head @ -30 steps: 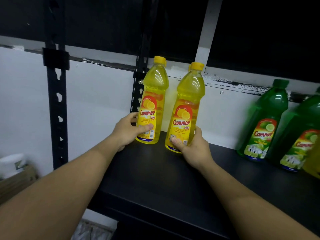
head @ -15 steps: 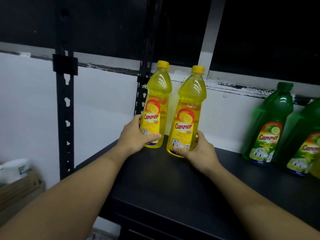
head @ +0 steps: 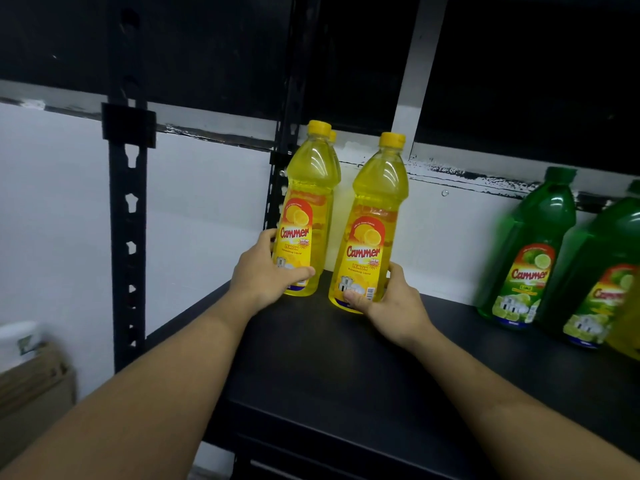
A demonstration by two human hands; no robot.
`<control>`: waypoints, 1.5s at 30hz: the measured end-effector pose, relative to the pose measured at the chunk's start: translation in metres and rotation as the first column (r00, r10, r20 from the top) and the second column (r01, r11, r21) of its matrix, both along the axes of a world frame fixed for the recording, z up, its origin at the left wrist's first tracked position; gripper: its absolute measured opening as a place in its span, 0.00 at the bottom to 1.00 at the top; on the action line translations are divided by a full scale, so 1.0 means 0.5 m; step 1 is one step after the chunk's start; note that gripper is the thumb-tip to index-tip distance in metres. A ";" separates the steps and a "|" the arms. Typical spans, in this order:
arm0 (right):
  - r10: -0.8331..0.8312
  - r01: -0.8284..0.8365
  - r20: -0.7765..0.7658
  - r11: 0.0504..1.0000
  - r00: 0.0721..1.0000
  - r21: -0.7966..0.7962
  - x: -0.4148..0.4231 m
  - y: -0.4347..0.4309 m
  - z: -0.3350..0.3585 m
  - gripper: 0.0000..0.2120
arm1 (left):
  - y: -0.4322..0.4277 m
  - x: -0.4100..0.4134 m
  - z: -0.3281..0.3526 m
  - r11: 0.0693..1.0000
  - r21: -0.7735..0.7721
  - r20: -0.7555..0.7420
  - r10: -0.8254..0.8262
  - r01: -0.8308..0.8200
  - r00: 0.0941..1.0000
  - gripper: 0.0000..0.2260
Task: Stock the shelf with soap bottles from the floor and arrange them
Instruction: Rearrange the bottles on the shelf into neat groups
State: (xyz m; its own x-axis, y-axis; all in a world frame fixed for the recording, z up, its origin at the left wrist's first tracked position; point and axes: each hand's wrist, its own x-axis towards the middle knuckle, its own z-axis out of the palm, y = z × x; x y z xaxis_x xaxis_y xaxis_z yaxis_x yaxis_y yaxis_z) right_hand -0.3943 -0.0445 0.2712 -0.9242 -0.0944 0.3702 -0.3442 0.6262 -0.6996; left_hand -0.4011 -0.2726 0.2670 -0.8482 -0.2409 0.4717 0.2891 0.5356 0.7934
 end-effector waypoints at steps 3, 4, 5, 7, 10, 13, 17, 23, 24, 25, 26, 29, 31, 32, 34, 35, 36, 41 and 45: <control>0.014 -0.014 0.002 1.000 1.000 -0.014 0.004 0.000 0.002 0.40 | -0.002 0.002 0.000 1.000 0.018 0.009 -0.006 0.005 1.000 0.40; 0.017 -0.017 -0.003 1.000 1.000 -0.016 0.006 -0.001 0.002 0.41 | -0.002 0.003 0.000 1.000 0.026 0.013 -0.004 0.004 1.000 0.40; 0.019 -0.019 -0.013 1.000 1.000 -0.021 0.007 -0.002 0.002 0.41 | -0.003 0.003 0.000 1.000 0.031 0.016 -0.002 0.002 1.000 0.40; 0.021 -0.023 -0.042 0.998 0.999 -0.051 0.009 -0.002 0.004 0.42 | -0.002 0.002 0.000 0.999 0.039 0.023 0.003 -0.004 1.000 0.40; 0.014 -0.018 -0.053 0.997 0.999 -0.079 0.012 0.000 0.007 0.43 | -0.001 0.002 0.001 0.999 0.047 0.028 -0.003 0.002 1.000 0.40; 0.040 -0.041 -0.021 0.996 0.999 -0.083 0.010 0.003 0.005 0.36 | -0.003 0.005 0.000 0.999 0.040 0.027 -0.036 0.035 0.999 0.39; 0.057 -0.057 -0.002 0.993 0.998 -0.100 0.010 0.003 0.004 0.31 | -0.004 0.006 -0.002 0.998 0.033 0.021 -0.048 0.047 0.999 0.39; 0.045 -0.047 -0.021 0.995 0.999 -0.089 0.008 0.003 0.003 0.31 | -0.002 0.004 -0.001 0.999 0.036 0.027 -0.036 0.035 0.999 0.40; 0.039 -0.041 -0.025 0.995 0.999 -0.087 0.005 0.002 0.002 0.31 | -0.003 0.004 -0.001 0.999 0.032 0.031 -0.030 0.029 0.999 0.39; 0.033 -0.035 -0.031 0.996 0.999 -0.084 0.003 0.001 0.002 0.31 | -0.003 0.003 -0.002 0.999 0.026 0.036 -0.027 0.026 0.999 0.40; 0.025 -0.028 -0.038 0.996 0.999 -0.080 0.001 0.001 0.001 0.31 | -0.002 0.003 -0.001 1.000 0.021 0.041 -0.024 0.023 0.999 0.40; 0.019 -0.022 -0.034 0.996 0.999 -0.081 0.001 0.001 0.002 0.33 | 0.002 0.001 -0.002 1.000 0.000 0.045 -0.008 0.008 0.999 0.39; 0.015 -0.016 -0.016 0.994 1.000 -0.109 0.011 0.005 0.004 0.35 | 0.004 0.006 -0.002 0.999 -0.030 0.043 0.016 -0.015 0.999 0.38; 0.005 -0.006 -0.010 0.991 1.000 -0.130 0.016 0.008 0.006 0.36 | 0.006 0.011 -0.002 0.998 -0.056 0.040 0.035 -0.033 0.999 0.38; -0.028 0.028 0.001 0.985 1.000 -0.170 0.029 0.018 0.007 0.34 | 0.006 0.022 -0.003 0.988 -0.131 0.023 0.080 -0.077 0.997 0.39; -0.049 0.050 0.009 0.978 0.999 -0.200 0.038 0.024 0.007 0.32 | 0.006 0.029 -0.004 0.981 -0.165 0.014 0.109 -0.105 0.994 0.40; -0.073 0.074 0.013 0.968 0.997 -0.241 0.049 0.032 0.007 0.30 | 0.009 0.040 -0.003 0.971 -0.196 -0.006 0.142 -0.140 0.990 0.42; -0.203 0.205 0.057 0.852 0.978 -0.481 0.118 0.084 0.001 0.17 | 0.075 0.130 0.016 0.906 -0.301 -0.333 0.195 -0.299 0.923 0.41; -0.201 0.228 0.112 0.795 0.973 -0.562 0.170 0.145 -0.007 0.12 | 0.182 0.196 0.016 0.911 -0.372 -0.290 0.070 -0.180 0.955 0.36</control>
